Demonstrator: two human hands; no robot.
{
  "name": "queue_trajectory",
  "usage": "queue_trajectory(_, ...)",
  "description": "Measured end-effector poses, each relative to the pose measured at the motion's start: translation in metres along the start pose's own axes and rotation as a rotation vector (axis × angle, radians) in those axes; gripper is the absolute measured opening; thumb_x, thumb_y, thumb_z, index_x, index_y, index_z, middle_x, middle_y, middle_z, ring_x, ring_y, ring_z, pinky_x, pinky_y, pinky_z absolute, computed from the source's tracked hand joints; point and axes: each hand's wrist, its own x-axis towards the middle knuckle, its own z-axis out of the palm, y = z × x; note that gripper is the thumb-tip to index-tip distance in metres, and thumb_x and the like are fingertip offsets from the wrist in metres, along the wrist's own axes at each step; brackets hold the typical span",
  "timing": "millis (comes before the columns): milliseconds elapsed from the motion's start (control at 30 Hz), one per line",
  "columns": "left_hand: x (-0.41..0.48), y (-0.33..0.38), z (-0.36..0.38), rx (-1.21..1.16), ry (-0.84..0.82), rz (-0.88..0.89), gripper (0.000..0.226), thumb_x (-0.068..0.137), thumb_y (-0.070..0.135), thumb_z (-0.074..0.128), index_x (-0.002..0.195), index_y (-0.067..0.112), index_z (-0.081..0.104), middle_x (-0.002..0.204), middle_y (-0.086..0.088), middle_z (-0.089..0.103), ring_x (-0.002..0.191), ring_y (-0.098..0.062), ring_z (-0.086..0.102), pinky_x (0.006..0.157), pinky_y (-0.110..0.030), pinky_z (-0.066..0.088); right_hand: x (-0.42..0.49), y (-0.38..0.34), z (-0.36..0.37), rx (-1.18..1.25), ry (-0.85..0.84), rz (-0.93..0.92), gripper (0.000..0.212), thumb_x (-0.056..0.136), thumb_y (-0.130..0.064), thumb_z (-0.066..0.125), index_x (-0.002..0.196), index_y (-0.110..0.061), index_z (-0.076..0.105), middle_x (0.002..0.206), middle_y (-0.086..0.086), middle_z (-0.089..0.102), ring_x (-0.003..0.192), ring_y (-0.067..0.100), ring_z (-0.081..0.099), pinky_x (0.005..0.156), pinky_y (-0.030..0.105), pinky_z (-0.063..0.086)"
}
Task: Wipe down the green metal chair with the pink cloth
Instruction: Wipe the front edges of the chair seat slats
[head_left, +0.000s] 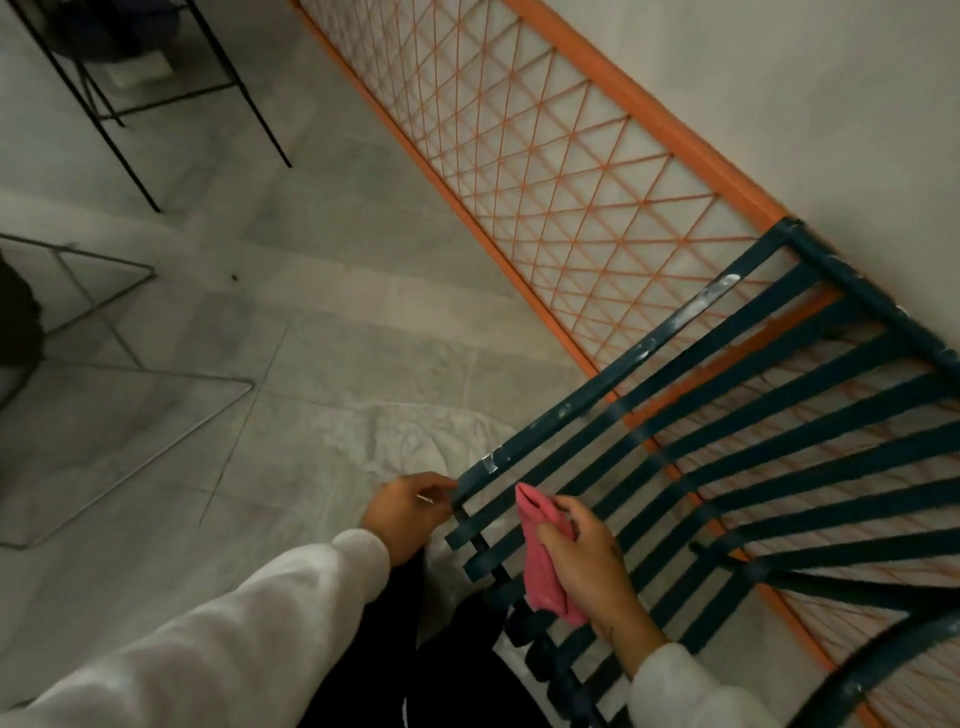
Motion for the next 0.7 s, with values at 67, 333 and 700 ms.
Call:
queue_trajectory(67,0.014,-0.012,0.005,-0.014,0.030,0.005,0.021,0.086,0.014,0.068,0.100,0.029,0.069,0.092,0.009,0.070,0.082,-0.003,0.065,0.082,-0.018,0.052,0.015,-0.002,0.004,-0.066,-0.019,-0.056,0.015,0.096,-0.034,0.057,0.110,-0.042,0.058,0.096,-0.012,0.066,0.076,0.003,0.065,0.069,0.022,0.058)
queue_trajectory(333,0.061,-0.032,0.026,0.015,-0.030,0.023,0.048,0.080,0.016,0.076,0.125,0.021,0.062,0.118,0.001,0.064,0.107,-0.013,0.060,0.091,-0.020,0.044,0.055,-0.004,0.025,-0.257,0.065,-0.274,0.036,0.097,-0.027,0.055,0.132,-0.030,0.057,0.126,-0.021,0.063,0.114,-0.005,0.059,0.104,0.026,0.047)
queue_trajectory(700,0.084,-0.044,0.031,-0.016,-0.033,0.090,0.036,0.082,0.012,0.074,0.117,0.015,0.066,0.112,-0.004,0.067,0.101,-0.017,0.063,0.093,-0.023,0.048,0.085,-0.002,0.046,-0.535,0.226,-0.351,0.047,0.096,-0.027,0.058,0.142,-0.022,0.050,0.115,0.005,0.057,0.092,0.006,0.050,0.083,0.009,0.035)
